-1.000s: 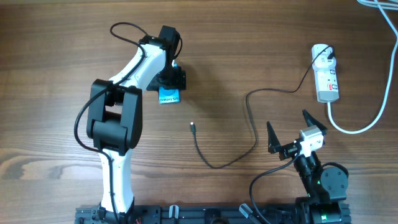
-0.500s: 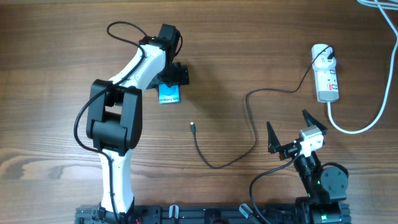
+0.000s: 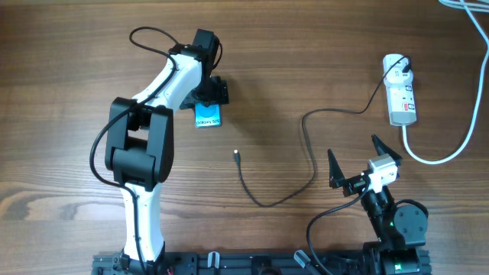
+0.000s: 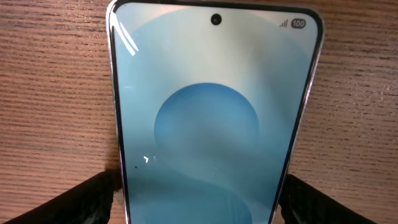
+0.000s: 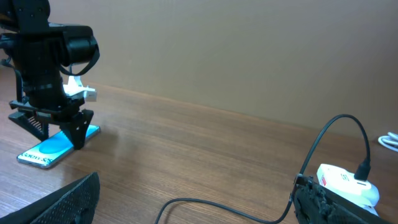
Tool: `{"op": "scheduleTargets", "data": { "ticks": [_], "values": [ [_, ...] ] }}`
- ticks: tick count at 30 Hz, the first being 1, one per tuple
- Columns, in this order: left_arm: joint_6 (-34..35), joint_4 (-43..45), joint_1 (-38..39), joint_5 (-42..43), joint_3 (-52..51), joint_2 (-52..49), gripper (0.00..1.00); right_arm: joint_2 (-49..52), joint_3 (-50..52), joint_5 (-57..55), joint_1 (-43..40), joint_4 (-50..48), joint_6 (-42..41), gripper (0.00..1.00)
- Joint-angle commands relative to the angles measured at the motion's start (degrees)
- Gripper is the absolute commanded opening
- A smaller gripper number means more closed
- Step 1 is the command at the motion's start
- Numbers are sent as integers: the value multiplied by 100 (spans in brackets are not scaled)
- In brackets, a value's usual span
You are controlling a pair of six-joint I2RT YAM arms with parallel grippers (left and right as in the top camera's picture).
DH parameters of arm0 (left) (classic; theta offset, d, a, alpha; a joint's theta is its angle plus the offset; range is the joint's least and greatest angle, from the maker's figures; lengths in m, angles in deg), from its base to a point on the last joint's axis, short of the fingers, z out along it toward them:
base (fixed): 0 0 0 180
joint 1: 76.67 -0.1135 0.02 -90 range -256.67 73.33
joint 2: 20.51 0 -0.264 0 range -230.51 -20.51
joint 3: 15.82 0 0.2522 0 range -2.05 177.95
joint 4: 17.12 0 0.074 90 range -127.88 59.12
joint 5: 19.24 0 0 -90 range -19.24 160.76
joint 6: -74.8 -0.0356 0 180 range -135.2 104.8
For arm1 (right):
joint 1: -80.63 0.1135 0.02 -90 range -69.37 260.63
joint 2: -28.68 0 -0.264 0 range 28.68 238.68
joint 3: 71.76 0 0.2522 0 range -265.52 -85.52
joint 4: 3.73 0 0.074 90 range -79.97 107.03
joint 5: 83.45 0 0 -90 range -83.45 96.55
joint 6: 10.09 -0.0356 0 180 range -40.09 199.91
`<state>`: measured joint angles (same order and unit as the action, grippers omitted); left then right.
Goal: Plug charger to phone and switch on socket
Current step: 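Lift the phone with the left gripper and tilt it upright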
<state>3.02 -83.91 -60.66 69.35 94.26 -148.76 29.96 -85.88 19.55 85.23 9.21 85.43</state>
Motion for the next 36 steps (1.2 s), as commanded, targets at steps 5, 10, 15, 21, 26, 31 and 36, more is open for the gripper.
{"op": "scheduleTargets", "data": {
  "ticks": [5,10,15,21,26,31,36],
  "values": [
    [31,-190,2,466,-192,46,62,-26,7,-50,26,-13,50,100],
    [57,-568,0,463,-192,610,60,-26,7,-50,26,-13,50,100],
    [181,-874,0,483,-192,1421,61,-26,7,-50,26,-13,48,100],
    [205,-1228,0,459,-192,2037,62,-26,7,-50,26,-13,48,100],
    [549,-1255,151,459,-542,2022,63,-26,7,-50,26,-13,48,100],
    [927,-144,413,426,-1637,2017,64,-26,7,-50,26,-13,48,100],
    [1228,944,553,127,-2636,1974,66,-26,7,-50,26,-13,50,100]
  ]
}}
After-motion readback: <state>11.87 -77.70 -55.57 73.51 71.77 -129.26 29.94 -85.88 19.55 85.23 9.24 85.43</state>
